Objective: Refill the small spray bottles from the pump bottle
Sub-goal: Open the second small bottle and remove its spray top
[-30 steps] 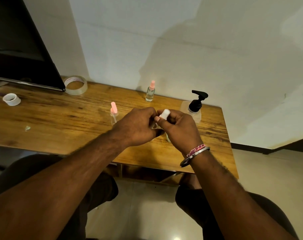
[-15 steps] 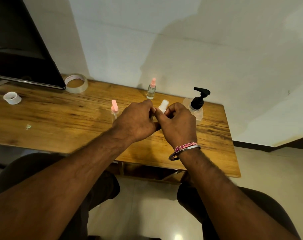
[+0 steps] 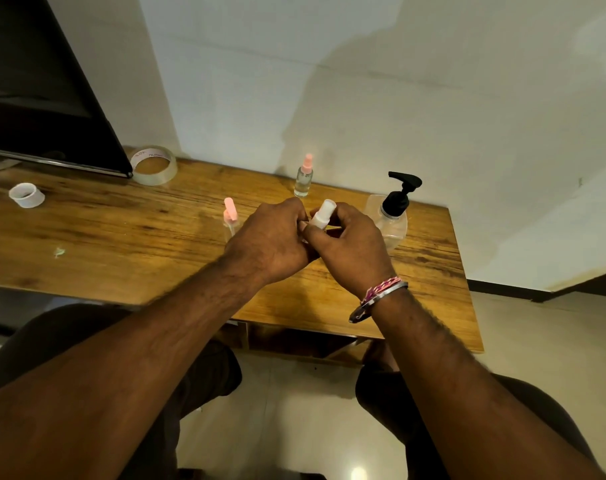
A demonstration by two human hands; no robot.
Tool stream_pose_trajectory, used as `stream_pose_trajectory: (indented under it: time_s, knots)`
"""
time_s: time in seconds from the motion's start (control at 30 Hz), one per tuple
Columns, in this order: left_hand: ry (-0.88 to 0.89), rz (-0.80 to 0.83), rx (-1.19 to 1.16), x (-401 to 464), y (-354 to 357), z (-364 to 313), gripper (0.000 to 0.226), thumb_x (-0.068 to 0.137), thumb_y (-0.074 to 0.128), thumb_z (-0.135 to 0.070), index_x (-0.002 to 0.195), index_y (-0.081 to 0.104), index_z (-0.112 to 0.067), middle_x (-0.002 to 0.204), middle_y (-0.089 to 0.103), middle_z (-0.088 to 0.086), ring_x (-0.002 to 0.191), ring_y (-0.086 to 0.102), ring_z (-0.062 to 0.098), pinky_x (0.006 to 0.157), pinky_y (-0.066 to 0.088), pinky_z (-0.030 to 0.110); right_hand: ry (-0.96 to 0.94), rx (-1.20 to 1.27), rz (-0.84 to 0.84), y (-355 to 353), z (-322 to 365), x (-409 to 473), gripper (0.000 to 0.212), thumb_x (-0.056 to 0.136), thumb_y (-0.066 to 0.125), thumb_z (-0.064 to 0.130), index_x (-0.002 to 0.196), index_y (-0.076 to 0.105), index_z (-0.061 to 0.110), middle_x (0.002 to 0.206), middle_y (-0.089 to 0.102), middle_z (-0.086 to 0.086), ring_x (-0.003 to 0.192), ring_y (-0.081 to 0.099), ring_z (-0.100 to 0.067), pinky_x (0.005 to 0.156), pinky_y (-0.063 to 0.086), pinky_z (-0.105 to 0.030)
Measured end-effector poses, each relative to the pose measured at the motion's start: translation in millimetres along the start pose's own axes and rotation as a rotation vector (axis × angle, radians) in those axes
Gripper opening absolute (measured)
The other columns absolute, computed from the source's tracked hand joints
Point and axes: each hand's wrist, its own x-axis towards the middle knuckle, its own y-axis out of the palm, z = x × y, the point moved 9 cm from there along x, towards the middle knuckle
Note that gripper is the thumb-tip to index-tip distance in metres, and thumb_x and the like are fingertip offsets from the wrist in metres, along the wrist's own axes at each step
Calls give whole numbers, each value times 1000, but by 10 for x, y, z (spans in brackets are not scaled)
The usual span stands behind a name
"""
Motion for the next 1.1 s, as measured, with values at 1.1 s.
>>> stream_pose_trajectory:
  time_s: [1.1]
  knots:
    - [-25, 7, 76, 43, 8, 27, 36, 83, 86, -42, 97, 57, -25, 86, 65, -7, 77, 61, 9, 58, 43, 27, -104, -316, -153, -62, 180, 30, 27, 88, 73, 49, 83, 66, 24, 74, 64, 11, 70, 62, -9, 58, 49, -25]
